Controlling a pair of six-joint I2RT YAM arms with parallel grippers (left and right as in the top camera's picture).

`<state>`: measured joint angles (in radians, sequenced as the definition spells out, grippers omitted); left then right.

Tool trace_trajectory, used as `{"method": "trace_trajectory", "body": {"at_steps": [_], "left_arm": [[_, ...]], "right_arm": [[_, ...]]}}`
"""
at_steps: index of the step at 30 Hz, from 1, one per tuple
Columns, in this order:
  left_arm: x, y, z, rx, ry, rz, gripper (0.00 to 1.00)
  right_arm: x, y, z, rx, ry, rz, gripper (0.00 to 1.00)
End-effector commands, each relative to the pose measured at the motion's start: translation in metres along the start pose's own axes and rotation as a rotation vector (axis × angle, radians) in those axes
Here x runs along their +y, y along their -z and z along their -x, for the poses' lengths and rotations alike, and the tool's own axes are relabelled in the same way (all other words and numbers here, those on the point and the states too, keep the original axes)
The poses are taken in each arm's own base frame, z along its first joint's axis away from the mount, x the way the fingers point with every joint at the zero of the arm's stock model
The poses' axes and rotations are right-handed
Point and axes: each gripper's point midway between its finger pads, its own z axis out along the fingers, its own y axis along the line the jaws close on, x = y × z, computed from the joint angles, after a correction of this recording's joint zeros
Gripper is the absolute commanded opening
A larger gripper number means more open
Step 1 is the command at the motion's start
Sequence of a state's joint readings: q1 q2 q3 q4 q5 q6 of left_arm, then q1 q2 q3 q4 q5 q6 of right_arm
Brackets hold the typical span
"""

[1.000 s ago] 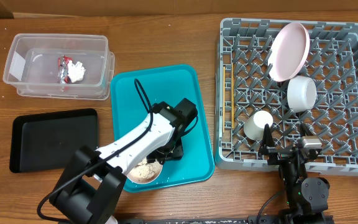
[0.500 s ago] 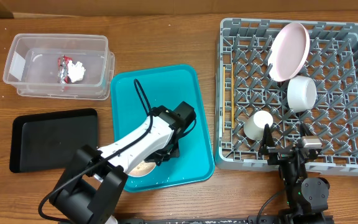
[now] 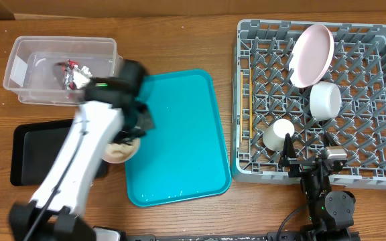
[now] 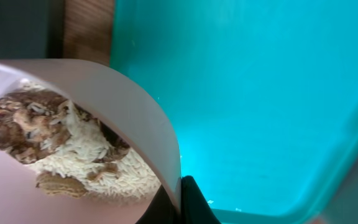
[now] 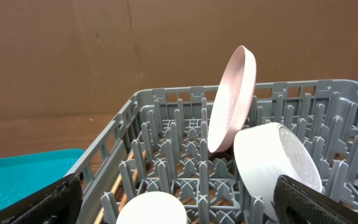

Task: Sort waste into correct bins and load items into the dishwasher
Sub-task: 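Carry the pink bowl over the black tray and tip it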

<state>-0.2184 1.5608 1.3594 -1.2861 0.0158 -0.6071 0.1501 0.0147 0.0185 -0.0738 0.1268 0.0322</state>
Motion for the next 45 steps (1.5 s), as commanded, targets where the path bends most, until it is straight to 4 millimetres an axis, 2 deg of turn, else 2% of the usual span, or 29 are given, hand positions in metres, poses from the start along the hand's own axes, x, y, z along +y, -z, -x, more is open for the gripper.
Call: {"method": "trace_trajectory", "body": {"at_steps": [1,5,8,10,20,23,28,30,35,39,45], "left_arm": [[0.004,0.026,0.015,0.015,-0.019,-0.256,0.04],[0.02,0.033,0.03,0.026,0.007,-0.443,0.04],[0.047,0.032,0.041,0.004,0.072,-0.505,0.04],[0.058,0.032,0.047,-0.017,0.09,-0.547,0.04],[0.085,0.039,0.072,-0.237,0.067,-0.9,0.04],[0.094,0.04,0.074,-0.317,0.053,-0.98,0.04],[0.114,0.032,0.074,-0.381,0.09,-1.011,0.04],[0.115,0.036,0.073,-0.42,0.067,-1.05,0.04],[0.121,0.061,0.069,-0.569,0.034,-1.222,0.04],[0.136,0.056,0.066,-0.601,0.093,-1.225,0.04],[0.159,0.059,0.059,-0.695,0.191,-1.29,0.04]], "right_arm": [[0.0,0.0,-0.001,-0.006,0.002,0.004,1.0],[0.0,0.0,-0.001,-0.006,0.002,0.004,1.0],[0.0,0.0,-0.001,-0.006,0.002,0.004,1.0],[0.0,0.0,-0.001,-0.006,0.002,0.005,1.0],[0.0,0.0,-0.001,-0.006,0.003,0.005,1.0],[0.0,0.0,-0.001,-0.006,0.002,0.005,1.0],[0.0,0.0,-0.001,-0.006,0.002,0.004,1.0],[0.0,0.0,-0.001,-0.006,0.003,0.004,1.0],[0.0,0.0,-0.001,-0.006,0.002,0.005,1.0],[0.0,0.0,-0.001,-0.006,0.002,0.004,1.0],[0.0,0.0,-0.001,-0.006,0.002,0.005,1.0]]}}
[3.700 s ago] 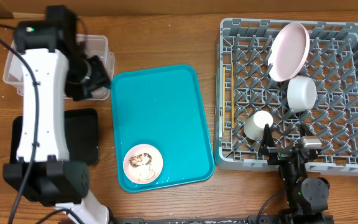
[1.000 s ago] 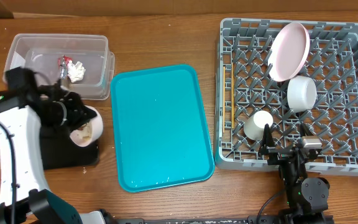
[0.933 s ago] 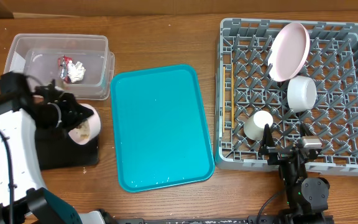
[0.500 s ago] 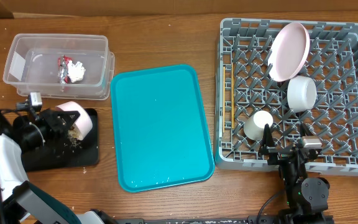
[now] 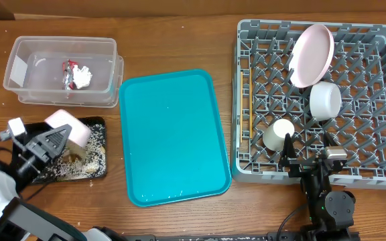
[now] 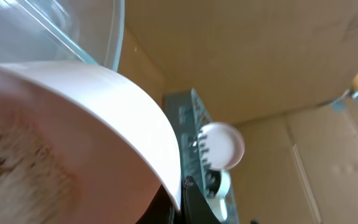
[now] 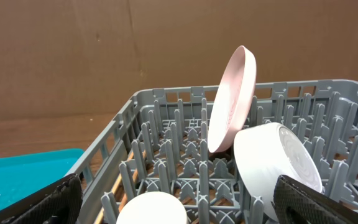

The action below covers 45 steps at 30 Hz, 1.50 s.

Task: Sort waste into correct bins and load items into the dishwasher
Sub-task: 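Carry the pink bowl over the black tray and tip it, then shake the inverted pink bowl to empty scraps onto the black tray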

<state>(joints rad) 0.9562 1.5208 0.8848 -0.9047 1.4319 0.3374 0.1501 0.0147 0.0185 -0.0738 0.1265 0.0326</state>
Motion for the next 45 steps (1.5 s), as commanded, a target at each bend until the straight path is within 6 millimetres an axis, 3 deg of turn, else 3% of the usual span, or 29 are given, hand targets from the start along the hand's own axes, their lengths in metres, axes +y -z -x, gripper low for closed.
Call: {"method": "trace_trajectory", "body": {"at_steps": [1,12,22,26,30,33,37,41,45], "left_arm": [[-0.008,0.014,0.005,-0.093,-0.01,-0.088,0.04],[-0.006,0.022,0.008,-0.137,0.017,-0.108,0.07],[-0.008,0.011,0.001,-0.089,0.006,-0.109,0.18],[-0.011,-0.006,-0.008,-0.02,-0.028,-0.118,0.19],[-0.015,-0.041,-0.03,0.171,-0.084,-0.048,0.15],[-0.029,-0.074,-0.047,0.346,-0.169,0.01,0.13],[-0.038,-0.098,-0.051,0.437,-0.212,0.091,0.11],[-0.049,-0.101,-0.039,0.43,-0.169,0.141,0.13],[-0.027,-0.076,-0.019,0.373,-0.048,0.386,0.2]], "right_arm": [[0.0,0.0,-0.001,-0.006,0.003,0.004,1.0],[0.0,0.0,-0.001,-0.006,0.003,0.004,1.0],[0.0,0.0,-0.001,-0.006,0.003,0.004,1.0],[0.0,0.0,-0.001,-0.006,0.003,0.004,1.0],[0.0,0.0,-0.001,-0.006,0.003,0.004,1.0],[0.0,0.0,-0.001,-0.006,0.003,0.004,1.0],[0.0,0.0,-0.001,-0.006,0.003,0.004,1.0],[0.0,0.0,-0.001,-0.006,0.003,0.004,1.0],[0.0,0.0,-0.001,-0.006,0.003,0.004,1.0]]}}
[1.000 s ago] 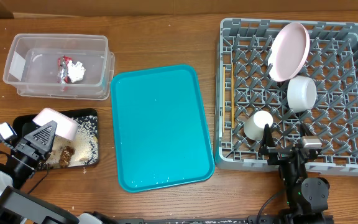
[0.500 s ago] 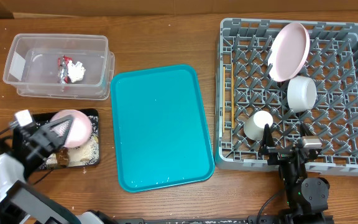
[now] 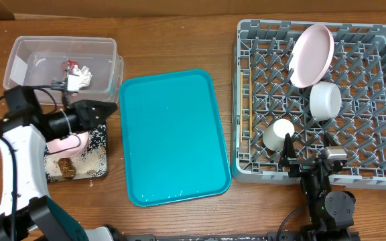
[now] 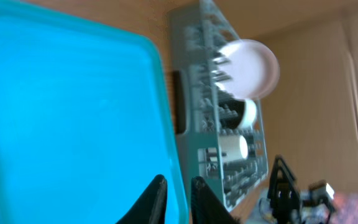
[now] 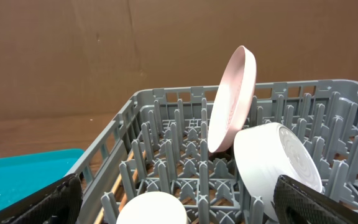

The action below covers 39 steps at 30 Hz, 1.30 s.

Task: Sort waste into correct bins and load items into the dishwasher
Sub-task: 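Shake the inverted pink bowl to empty scraps onto the black tray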

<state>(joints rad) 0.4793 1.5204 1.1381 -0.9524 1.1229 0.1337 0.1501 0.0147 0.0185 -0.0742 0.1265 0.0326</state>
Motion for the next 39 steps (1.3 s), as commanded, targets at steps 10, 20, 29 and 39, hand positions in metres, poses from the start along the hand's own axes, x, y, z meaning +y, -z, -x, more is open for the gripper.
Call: {"method": "trace_trajectory", "body": {"at_steps": [10,20,29,39], "left_arm": [[0.093,0.096,-0.047,-0.003,0.313,1.278,0.5],[0.133,0.073,-0.032,0.007,0.354,1.319,0.53],[0.183,0.029,-0.036,0.188,0.31,1.25,0.47],[0.187,0.018,-0.038,0.207,0.313,1.207,0.22]], "right_arm": [[0.0,0.0,-0.001,-0.006,0.003,0.004,1.0],[0.0,0.0,-0.001,-0.006,0.003,0.004,1.0],[0.0,0.0,-0.001,-0.006,0.003,0.004,1.0],[0.0,0.0,-0.001,-0.006,0.003,0.004,1.0]]}}
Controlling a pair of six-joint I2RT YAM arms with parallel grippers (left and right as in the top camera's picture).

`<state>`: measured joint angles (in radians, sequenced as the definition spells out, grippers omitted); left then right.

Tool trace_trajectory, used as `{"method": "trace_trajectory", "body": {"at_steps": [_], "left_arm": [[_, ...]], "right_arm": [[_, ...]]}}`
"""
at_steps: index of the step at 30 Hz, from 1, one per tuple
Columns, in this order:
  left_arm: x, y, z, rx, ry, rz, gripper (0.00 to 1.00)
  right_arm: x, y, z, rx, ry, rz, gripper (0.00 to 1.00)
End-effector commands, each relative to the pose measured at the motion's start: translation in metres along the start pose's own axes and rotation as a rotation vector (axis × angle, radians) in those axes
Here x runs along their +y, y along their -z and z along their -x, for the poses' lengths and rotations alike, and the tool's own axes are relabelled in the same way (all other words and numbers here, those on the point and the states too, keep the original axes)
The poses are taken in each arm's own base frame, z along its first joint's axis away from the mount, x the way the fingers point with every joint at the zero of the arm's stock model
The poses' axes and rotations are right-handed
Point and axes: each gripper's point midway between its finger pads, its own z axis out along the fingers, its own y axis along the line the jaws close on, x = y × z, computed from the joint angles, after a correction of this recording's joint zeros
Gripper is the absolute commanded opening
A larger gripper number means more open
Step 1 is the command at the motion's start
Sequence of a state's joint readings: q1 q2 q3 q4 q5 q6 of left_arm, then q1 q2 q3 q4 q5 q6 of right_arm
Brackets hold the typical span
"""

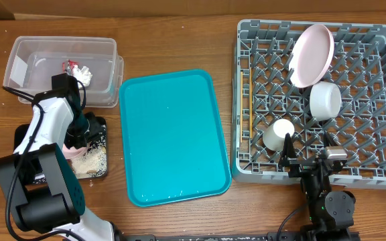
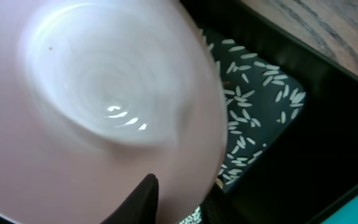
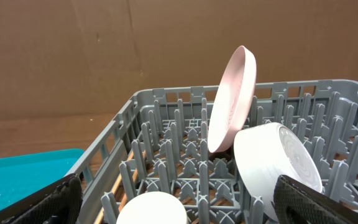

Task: Sort waste into correct bins and load items into the dishwasher
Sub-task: 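Shake the inverted pink bowl to empty scraps onto the black tray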

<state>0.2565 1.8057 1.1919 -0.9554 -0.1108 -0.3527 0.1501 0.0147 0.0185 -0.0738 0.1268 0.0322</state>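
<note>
A pink bowl (image 2: 104,106) fills the left wrist view, its inside bare and shiny. My left gripper (image 2: 176,206) is shut on its rim, one finger inside and one outside. It hangs over the black tray (image 1: 27,144), where rice (image 1: 89,159) lies scattered. In the overhead view the left gripper (image 1: 79,134) sits above that tray. My right gripper (image 3: 191,208) stands open at the front edge of the grey dish rack (image 1: 380,171), holding nothing.
The rack holds a pink plate (image 1: 312,53) on edge, a white bowl (image 1: 325,100) and a white cup (image 1: 279,134). A teal tray (image 1: 169,134) lies mid-table. A clear bin (image 1: 62,67) with wrappers stands at the back left.
My left arm has turned over the black tray; its camera, which faced the teal tray and rack, now looks into the bowl's bare inside. The right arm has not moved.
The bowl, full of rice and food scraps, was held at the teal tray's left edge. Then it was tipped over the black tray with rice spilled there. Then food lay on the tray below the bowl. Now the bowl is bare inside.
</note>
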Motion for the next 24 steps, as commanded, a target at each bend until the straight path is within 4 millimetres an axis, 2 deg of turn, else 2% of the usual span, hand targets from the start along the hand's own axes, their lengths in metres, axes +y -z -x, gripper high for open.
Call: {"method": "trace_trajectory", "body": {"at_steps": [1,2,3,4,5,11,13,24], "left_arm": [[-0.005,0.002,0.004,-0.005,-0.025,-0.022,0.21],[-0.005,0.002,0.004,-0.007,-0.028,-0.02,0.21],[-0.005,0.002,0.005,-0.013,-0.038,-0.018,0.28],[-0.004,0.002,0.007,-0.019,-0.044,-0.016,0.4],[-0.005,0.002,0.009,-0.027,-0.051,-0.014,0.44],[-0.01,0.003,0.022,-0.084,-0.11,-0.034,0.44],[-0.011,0.003,0.024,-0.092,-0.123,-0.035,0.4],[-0.012,0.003,0.027,-0.106,-0.138,-0.037,0.35]], "right_arm": [[0.0,0.0,-0.001,-0.006,0.003,0.004,1.0],[0.0,0.0,-0.001,-0.006,0.002,0.004,1.0],[0.0,0.0,-0.001,-0.006,0.002,0.005,1.0],[0.0,0.0,-0.001,-0.006,0.002,0.004,1.0],[0.0,0.0,-0.001,-0.006,0.002,0.005,1.0],[0.0,0.0,-0.001,-0.006,0.002,0.005,1.0],[0.0,0.0,-0.001,-0.006,0.002,0.005,1.0],[0.0,0.0,-0.001,-0.006,0.002,0.005,1.0]]}}
